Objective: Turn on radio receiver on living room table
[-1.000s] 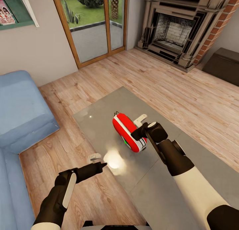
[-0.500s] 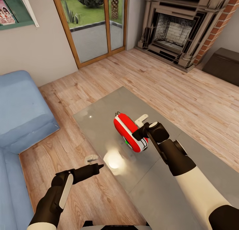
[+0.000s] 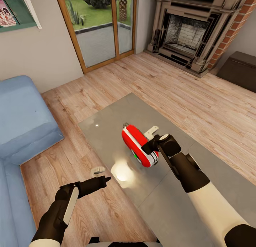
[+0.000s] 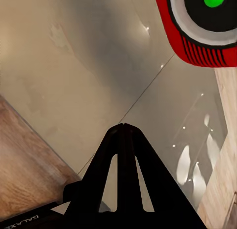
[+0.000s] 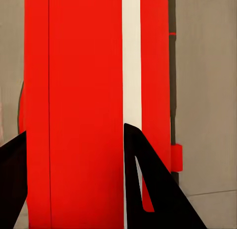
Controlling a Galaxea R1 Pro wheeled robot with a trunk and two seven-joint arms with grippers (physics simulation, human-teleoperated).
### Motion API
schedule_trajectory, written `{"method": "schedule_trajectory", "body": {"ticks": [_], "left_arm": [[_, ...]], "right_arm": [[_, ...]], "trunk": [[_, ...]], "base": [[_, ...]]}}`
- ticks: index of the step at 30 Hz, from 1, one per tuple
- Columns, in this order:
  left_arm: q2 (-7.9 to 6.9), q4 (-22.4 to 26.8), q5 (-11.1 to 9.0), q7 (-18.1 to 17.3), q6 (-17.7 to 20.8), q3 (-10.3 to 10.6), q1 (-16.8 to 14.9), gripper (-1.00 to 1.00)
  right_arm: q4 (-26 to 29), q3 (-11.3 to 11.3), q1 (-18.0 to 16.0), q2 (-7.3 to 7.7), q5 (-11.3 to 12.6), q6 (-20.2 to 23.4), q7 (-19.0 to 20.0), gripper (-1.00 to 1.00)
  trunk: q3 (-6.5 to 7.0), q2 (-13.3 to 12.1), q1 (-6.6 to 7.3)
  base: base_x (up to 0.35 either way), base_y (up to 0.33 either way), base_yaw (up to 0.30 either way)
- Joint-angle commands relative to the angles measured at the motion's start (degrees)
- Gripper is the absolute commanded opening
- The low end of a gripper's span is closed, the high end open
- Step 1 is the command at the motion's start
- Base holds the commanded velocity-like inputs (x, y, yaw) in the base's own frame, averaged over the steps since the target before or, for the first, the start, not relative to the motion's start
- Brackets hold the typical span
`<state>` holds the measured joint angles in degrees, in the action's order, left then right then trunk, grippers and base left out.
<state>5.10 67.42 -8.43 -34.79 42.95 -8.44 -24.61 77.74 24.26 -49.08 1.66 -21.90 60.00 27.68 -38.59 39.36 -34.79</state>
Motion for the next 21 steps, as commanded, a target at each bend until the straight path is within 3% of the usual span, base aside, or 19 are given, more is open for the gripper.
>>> {"method": "schedule_trajectory", "body": {"ticks": [1,5,21], "left_arm": [[0.0,0.0,0.0,0.03,0.01,0.0,0.0,-1.0],[-0.87,-0.96,-0.02,-0.09,-0.97,-0.22,0.0,-1.0],[-1.4,-3.33,-0.25,-3.44,-5.37,-0.42,0.0,-1.0]], "right_arm": [[0.02,0.02,0.07,-0.01,0.01,0.0,-0.01,-1.0],[-1.05,-0.57,1.16,-0.13,-0.15,-0.13,0.1,-1.0],[0.34,0.12,6.65,0.1,-0.95,-0.16,0.09,-1.0]], "trunk": [[0.0,0.0,0.0],[0.0,0.01,0.0],[0.0,0.01,0.0]], "base": [[0.0,0.0,0.0],[0.0,0.0,0.0],[0.0,0.0,0.0]]}}
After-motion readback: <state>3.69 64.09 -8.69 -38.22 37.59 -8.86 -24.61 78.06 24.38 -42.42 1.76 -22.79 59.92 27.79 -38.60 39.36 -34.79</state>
